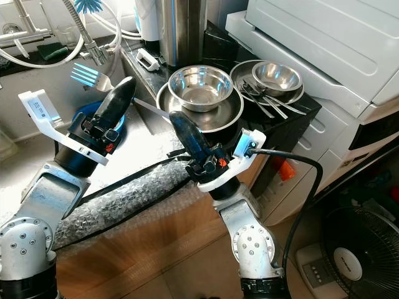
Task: Kitchen organization
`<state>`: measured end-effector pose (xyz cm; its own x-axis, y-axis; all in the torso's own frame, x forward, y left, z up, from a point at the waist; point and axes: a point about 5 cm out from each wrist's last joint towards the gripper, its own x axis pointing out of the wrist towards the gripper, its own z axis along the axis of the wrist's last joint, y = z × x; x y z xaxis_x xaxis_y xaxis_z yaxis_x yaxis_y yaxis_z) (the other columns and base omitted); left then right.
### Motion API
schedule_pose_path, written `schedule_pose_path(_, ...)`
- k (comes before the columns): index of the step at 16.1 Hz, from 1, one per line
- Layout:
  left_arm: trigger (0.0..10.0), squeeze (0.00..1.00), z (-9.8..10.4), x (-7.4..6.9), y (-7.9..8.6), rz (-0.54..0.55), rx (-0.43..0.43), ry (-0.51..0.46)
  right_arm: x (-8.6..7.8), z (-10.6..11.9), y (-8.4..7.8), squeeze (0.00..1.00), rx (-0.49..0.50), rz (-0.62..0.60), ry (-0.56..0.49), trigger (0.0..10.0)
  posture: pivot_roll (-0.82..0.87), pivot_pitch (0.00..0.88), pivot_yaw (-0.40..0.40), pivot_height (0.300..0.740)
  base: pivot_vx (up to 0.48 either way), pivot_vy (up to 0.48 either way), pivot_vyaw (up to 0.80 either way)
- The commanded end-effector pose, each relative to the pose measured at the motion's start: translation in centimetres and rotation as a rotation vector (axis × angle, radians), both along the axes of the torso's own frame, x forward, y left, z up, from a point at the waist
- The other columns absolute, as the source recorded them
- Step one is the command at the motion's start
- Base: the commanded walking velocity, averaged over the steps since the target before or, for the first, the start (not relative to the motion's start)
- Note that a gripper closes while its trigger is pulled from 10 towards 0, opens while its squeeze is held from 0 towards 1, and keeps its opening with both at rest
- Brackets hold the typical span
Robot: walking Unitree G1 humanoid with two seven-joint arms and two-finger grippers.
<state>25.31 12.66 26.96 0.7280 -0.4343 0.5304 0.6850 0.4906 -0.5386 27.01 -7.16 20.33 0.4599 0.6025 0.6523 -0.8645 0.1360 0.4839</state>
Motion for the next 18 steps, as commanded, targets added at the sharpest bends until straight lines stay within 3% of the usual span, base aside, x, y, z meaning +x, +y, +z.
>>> schedule_pose_path(1, 0.0, 0.00, 0.6, 0.2, 1.0, 0.073, -0.016, -0.017, -0.2, 0.0, 0.2, 1.00, -0.033, 0.000, -0.003, 10.0, 0.09, 0.096, -0.036, 0.740, 0.000, 0.000, 0.00)
schedule_pose_path(6, 0.0, 0.00, 0.8, 0.4, 1.4, 0.093, -0.041, -0.018, -0.3, -0.2, 0.2, 0.96, -0.046, -0.004, -0.005, 10.0, 0.09, 0.085, -0.037, 0.740, 0.000, 0.000, 0.00)
schedule_pose_path(8, 0.0, 0.00, 1.0, 0.5, 1.8, 0.112, -0.067, -0.020, -0.2, -0.2, 0.2, 0.65, -0.054, -0.011, -0.005, 10.0, 0.09, 0.091, -0.037, 0.740, 0.000, 0.000, 0.00)
schedule_pose_path(9, 0.0, 0.00, 1.2, 0.5, 2.0, 0.130, -0.077, -0.022, -0.2, -0.2, 0.2, 0.00, -0.059, -0.019, -0.003, 10.0, 0.09, 0.093, -0.037, 0.740, 0.000, 0.000, 0.00)
schedule_pose_path(11, 0.0, 0.00, 1.7, 0.8, 2.7, 0.184, -0.102, -0.026, -0.1, -0.2, 0.1, 0.00, -0.069, -0.035, -0.002, 10.0, 0.09, 0.093, -0.037, 0.740, 0.000, 0.000, 0.00)
schedule_pose_path(14, 0.0, 0.00, 2.0, 1.9, 4.9, 0.426, -0.070, 0.009, 0.1, -0.4, -0.2, 0.00, -0.094, -0.067, 0.002, 10.0, 0.09, 0.095, -0.036, 0.740, 0.000, 0.000, 0.00)
schedule_pose_path(15, 5.6, 0.00, 2.2, 2.2, 5.5, 0.540, 0.016, -0.001, 0.2, -0.4, -0.4, 0.00, -0.103, -0.090, 0.004, 10.0, 0.09, 0.096, -0.037, 0.740, 0.000, 0.000, 0.00)
schedule_pose_path(16, 10.0, 0.00, 2.4, 2.3, 6.1, 0.647, 0.106, -0.013, 0.5, -0.3, -0.7, 0.00, -0.112, -0.129, 0.014, 10.0, 0.09, 0.097, -0.037, 0.740, 0.000, 0.000, 0.00)
schedule_pose_path(17, 10.0, 0.00, 2.8, 2.4, 6.4, 0.751, 0.214, -0.051, 0.8, -0.4, -1.1, 0.00, -0.118, -0.164, 0.028, 10.0, 0.09, 0.096, -0.037, 0.740, 0.000, 0.000, 0.00)
schedule_pose_path(18, 10.0, 0.00, 2.9, 2.3, 6.4, 0.770, 0.238, -0.064, 0.8, -0.4, -1.1, 0.00, -0.120, -0.166, 0.026, 10.0, 0.09, 0.098, -0.037, 0.740, 0.000, 0.000, 0.00)
